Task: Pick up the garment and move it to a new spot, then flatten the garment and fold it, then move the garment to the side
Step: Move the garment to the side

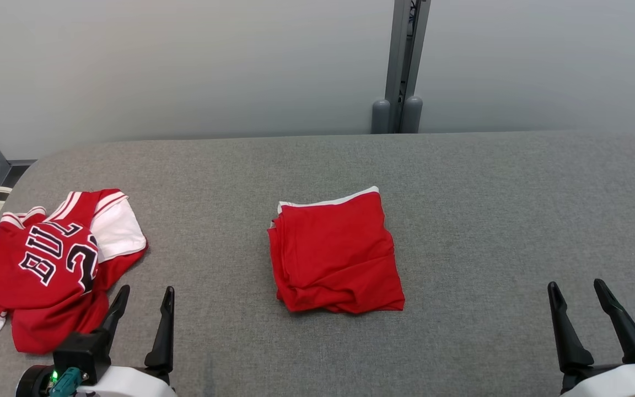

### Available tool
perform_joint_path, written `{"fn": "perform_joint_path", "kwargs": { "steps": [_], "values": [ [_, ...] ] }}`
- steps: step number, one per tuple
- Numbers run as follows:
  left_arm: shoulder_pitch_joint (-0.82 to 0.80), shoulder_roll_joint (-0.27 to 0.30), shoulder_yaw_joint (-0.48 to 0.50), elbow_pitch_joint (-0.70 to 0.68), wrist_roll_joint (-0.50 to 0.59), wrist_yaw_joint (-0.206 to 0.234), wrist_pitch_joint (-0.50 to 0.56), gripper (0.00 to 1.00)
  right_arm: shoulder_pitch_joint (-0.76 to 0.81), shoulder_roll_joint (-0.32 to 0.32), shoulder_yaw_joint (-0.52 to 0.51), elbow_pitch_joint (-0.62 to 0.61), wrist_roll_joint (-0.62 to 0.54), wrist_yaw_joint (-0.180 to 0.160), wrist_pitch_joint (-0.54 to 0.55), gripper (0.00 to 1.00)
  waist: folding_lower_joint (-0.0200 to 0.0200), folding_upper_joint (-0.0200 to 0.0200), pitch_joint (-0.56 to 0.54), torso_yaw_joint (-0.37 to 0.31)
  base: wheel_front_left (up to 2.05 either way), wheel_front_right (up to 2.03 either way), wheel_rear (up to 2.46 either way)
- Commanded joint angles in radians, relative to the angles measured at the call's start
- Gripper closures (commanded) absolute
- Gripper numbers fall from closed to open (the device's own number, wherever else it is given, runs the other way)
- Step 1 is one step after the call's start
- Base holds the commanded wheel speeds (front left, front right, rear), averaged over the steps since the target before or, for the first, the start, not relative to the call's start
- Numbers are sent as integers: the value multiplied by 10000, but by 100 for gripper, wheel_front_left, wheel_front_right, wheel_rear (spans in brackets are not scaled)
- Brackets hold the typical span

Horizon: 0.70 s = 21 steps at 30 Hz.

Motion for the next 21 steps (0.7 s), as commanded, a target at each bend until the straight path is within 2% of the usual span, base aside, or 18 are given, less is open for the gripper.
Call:
{"fn": "perform_joint_path", "kwargs": {
  "steps": [1,9,16,21],
  "values": [
    [-179,61,25,-30,-59,44,-50,0,-66,-23,-16,-7,23,2,-26,0,0,0,58,-12,0,0,0],
    [-534,5,-115,-128,-31,5,-89,0,-400,-25,-134,133,11,2,-123,0,0,0,404,248,0,0,0],
    [-1431,-228,-383,-122,33,-175,-286,0,-1457,-213,49,579,-45,2,-9,0,0,0,1231,1177,0,0,0],
    [-2144,-584,-616,127,12,-362,-596,0,-2607,-796,827,1511,260,2,106,0,0,0,2052,1990,0,0,0]
  ]
}}
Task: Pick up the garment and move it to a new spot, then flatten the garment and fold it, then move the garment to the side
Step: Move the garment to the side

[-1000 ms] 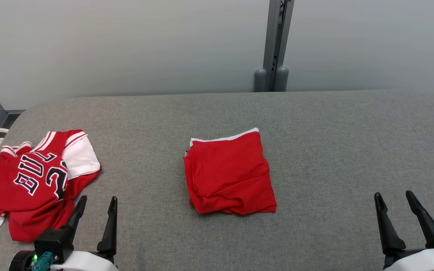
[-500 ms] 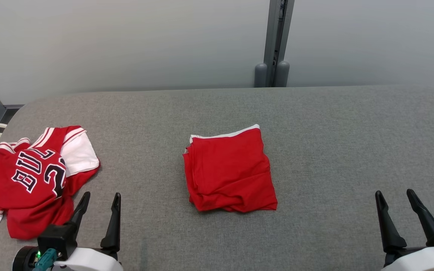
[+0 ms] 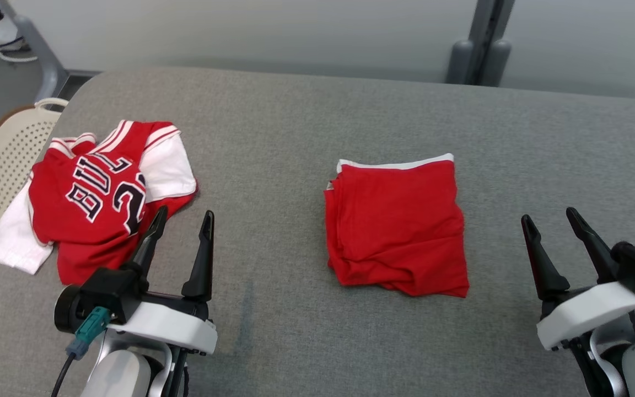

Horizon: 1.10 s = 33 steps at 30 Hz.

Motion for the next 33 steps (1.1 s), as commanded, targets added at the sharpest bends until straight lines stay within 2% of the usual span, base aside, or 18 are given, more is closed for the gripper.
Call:
{"fn": "perform_joint_path", "kwargs": {
  "steps": [1,9,16,17,18,19,26,33],
  "values": [
    [-239,-44,-31,69,0,-57,-84,0,-266,-160,59,209,149,2,-3,0,0,0,681,673,0,0,0],
    [-940,-424,-37,562,66,-213,-411,0,-1698,-579,1206,2514,741,2,28,0,0,0,1385,1262,0,0,0],
    [-1192,-541,94,701,161,-284,-479,0,-2235,-815,2104,3828,1316,2,500,0,0,0,1561,1282,0,0,0],
    [-1194,-548,114,714,181,-289,-485,0,-2306,-856,2214,3924,1401,2,546,26,0,0,1575,1257,0,0,0],
    [-1195,-550,144,721,202,-319,-487,0,-2365,-866,2299,4012,1537,2,634,82,0,0,1589,1229,0,0,0],
    [-1202,-553,177,706,220,-331,-487,0,-2435,-901,2435,4107,1650,2,797,100,0,0,1600,1194,0,0,0],
    [-1047,-550,397,596,415,-370,-487,0,-2906,-1251,2982,4164,2165,-1,589,100,0,0,1428,782,0,0,0],
    [-891,-390,502,414,602,-371,-476,0,-2740,-1513,3407,4027,2350,1,308,100,0,0,1181,-396,0,0,0]
  ]
}}
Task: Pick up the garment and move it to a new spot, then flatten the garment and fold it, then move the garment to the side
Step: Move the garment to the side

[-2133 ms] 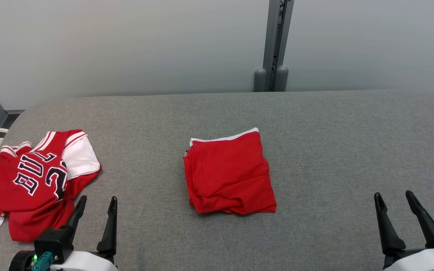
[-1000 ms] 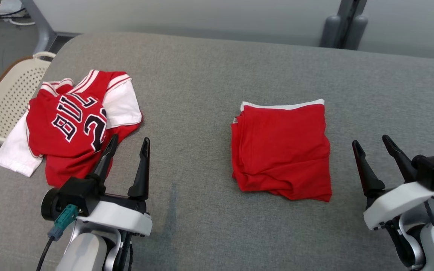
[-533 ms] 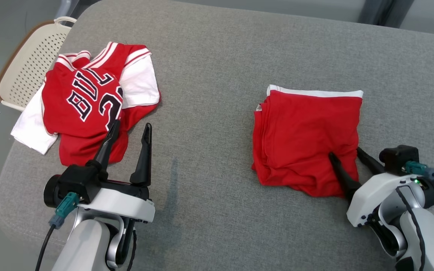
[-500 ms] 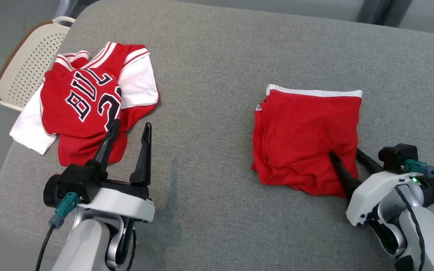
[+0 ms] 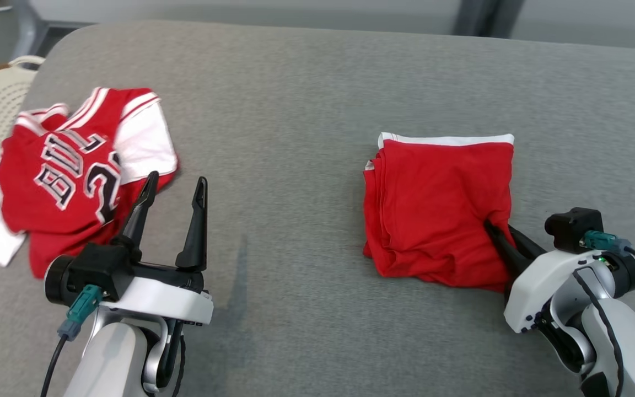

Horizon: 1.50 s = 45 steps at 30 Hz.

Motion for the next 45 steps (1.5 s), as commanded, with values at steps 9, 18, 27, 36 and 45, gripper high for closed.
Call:
{"fn": "perform_joint_path", "kwargs": {
  "steps": [9,18,27,36,45],
  "values": [
    [-31,351,-160,-370,282,-43,146,0,19,-476,437,-6,268,-1,-261,100,0,0,7,-2210,0,0,0],
    [-596,837,-633,-1331,686,-289,940,0,-1439,-1438,1285,803,699,-1,-1024,100,0,0,1013,-3974,0,0,0],
    [-1306,1339,-1035,-2516,1123,-555,1774,0,-3199,-2793,1280,2293,1023,-1,-1979,100,0,0,2180,-4664,0,0,0],
    [-1957,1554,-1313,-3540,1372,-692,2305,0,-4627,-3516,618,4181,1354,-1,-2785,100,0,0,2984,-4478,0,0,0],
    [-2087,1813,-1312,-3974,1496,-655,2547,0,-5728,-3215,110,5719,1114,-1,-3284,0,0,0,3565,-4343,0,0,0]
  ]
}}
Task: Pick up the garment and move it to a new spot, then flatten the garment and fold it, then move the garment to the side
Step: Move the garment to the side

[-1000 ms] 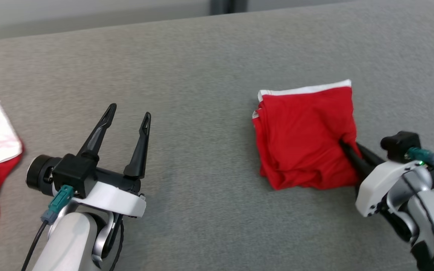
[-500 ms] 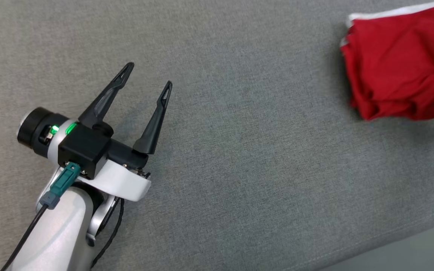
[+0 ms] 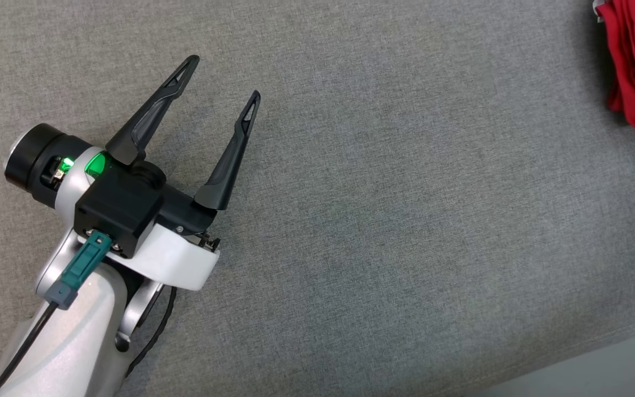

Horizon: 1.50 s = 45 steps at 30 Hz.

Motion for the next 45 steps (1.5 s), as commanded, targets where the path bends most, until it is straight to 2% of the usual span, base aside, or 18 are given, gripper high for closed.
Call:
{"fn": "perform_joint_path", "kwargs": {
  "steps": [1,6,9,14,21,24,29,37,45],
  "values": [
    [-58,70,24,-85,119,72,22,0,-194,99,-155,322,-88,-1,-101,0,0,0,73,16,0,0,0],
    [112,105,35,-60,77,135,-2,0,-216,248,-518,685,-296,-1,-162,0,0,0,-24,-48,0,0,0],
    [247,89,44,12,-30,201,-93,0,133,337,-1135,191,-476,-1,-158,0,0,0,-275,-115,0,0,0],
    [669,27,169,253,-265,373,-334,0,1305,908,-2522,-1314,-999,-1,-155,0,0,0,-972,-141,0,0,0],
    [1408,-227,430,736,-704,738,-748,0,3378,2371,-3716,-3755,-2114,-1,-154,0,0,0,-2088,59,0,0,0],
    [1730,-326,574,953,-924,914,-916,0,4168,3001,-3753,-4539,-2461,-1,-145,0,0,0,-2476,223,0,0,0],
    [2190,-537,760,1311,-1265,1145,-1210,0,5117,3704,-3668,-5504,-2798,0,-142,0,0,0,-2988,633,0,0,0],
    [2712,-851,1184,2078,-1775,1495,-1734,0,6163,4452,-3633,-6770,-3269,-1,38,0,0,0,-3583,1549,0,0,0],
    [3354,-951,1842,2853,-2230,1825,-2208,0,7247,4921,-3839,-7890,-3707,-1,479,0,0,0,-4274,2386,0,0,0]
  ]
}}
